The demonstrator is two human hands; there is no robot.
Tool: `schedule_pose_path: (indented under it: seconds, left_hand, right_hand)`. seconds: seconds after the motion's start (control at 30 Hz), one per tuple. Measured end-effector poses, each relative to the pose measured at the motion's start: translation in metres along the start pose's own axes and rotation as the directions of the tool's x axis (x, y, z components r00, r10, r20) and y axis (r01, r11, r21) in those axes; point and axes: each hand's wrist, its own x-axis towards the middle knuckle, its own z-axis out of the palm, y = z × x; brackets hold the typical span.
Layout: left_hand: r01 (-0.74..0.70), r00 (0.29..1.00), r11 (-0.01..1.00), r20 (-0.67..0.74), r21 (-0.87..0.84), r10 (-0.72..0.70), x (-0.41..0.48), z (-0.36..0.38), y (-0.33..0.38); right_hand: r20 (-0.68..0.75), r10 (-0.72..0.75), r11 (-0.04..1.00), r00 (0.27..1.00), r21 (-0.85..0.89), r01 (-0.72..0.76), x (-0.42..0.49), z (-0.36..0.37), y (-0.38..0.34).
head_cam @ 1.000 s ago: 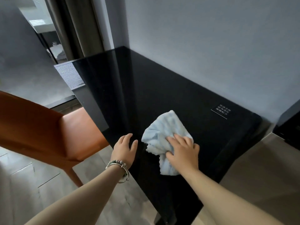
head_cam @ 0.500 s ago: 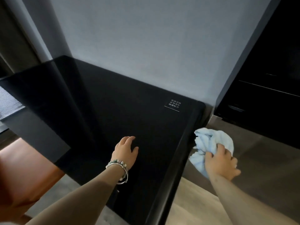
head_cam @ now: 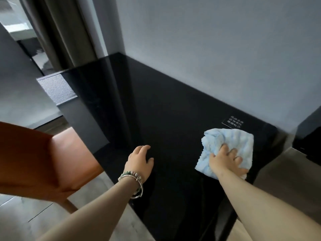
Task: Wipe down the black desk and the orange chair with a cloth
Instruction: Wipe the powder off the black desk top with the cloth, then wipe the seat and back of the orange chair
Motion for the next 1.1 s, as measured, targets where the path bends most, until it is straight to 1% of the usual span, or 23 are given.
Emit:
schedule_pose_path:
  seconds: [0.1, 0.17, 0.27, 0.33, 0.43, 0.53, 0.63, 0.73, 0.87, 0.97, 1.03, 1.1]
  left_hand:
    - [-0.013, 0.997, 0.998, -0.078, -0.053, 0.009, -0.001, -0.009, -0.017]
    - [-0.023, 0.992, 0.998, -0.129, -0.057, 0.015, -0.002, -0.017, -0.031]
    - [0.052, 0.985, 0.998, -0.161, -0.042, -0.058, 0.000, -0.035, -0.056]
    - [0.093, 0.979, 0.995, -0.178, -0.031, -0.098, 0.004, -0.048, -0.073]
    - [0.145, 0.972, 0.989, -0.180, -0.033, -0.149, 0.011, -0.063, -0.096]
    - [0.236, 0.957, 0.971, -0.164, -0.034, -0.238, 0.015, -0.079, -0.120]
    - [0.258, 0.951, 0.966, -0.171, -0.020, -0.257, 0.018, -0.102, -0.150]
    - [0.253, 0.948, 0.967, -0.192, -0.031, -0.254, 0.018, -0.133, -0.183]
    - [0.259, 0.948, 0.965, -0.178, -0.043, -0.262, 0.012, -0.173, -0.231]
    - [0.249, 0.953, 0.968, -0.168, -0.037, -0.251, 0.005, -0.200, -0.265]
    - [0.207, 0.961, 0.978, -0.186, -0.020, -0.207, 0.003, -0.219, -0.283]
    - [0.132, 0.966, 0.991, -0.225, 0.015, -0.126, 0.004, -0.238, -0.298]
  right_hand:
    - [0.043, -0.025, 0.997, 0.999, -0.068, 0.028, 0.011, 0.003, -0.029]
    - [0.042, -0.098, 0.984, 0.994, -0.146, 0.103, 0.016, 0.008, -0.051]
    - [0.040, -0.264, 0.948, 0.964, -0.177, 0.266, 0.011, 0.020, -0.084]
    - [0.033, -0.394, 0.905, 0.919, -0.163, 0.394, -0.002, 0.032, -0.105]
    - [0.054, -0.557, 0.818, 0.829, -0.138, 0.559, -0.032, 0.048, -0.137]
    - [0.090, -0.680, 0.726, 0.728, -0.060, 0.685, -0.077, 0.067, -0.170]
    - [0.098, -0.777, 0.627, 0.622, 0.028, 0.779, -0.127, 0.089, -0.206]
    - [0.116, -0.807, 0.591, 0.579, 0.131, 0.796, -0.170, 0.106, -0.243]
    - [0.229, -0.821, 0.565, 0.523, 0.183, 0.805, -0.218, 0.126, -0.289]
    - [0.329, -0.762, 0.641, 0.557, 0.269, 0.718, -0.251, 0.141, -0.317]
    - [0.322, -0.730, 0.683, 0.602, 0.333, 0.650, -0.264, 0.150, -0.333]
    - [0.278, -0.697, 0.711, 0.661, 0.384, 0.589, -0.270, 0.155, -0.350]
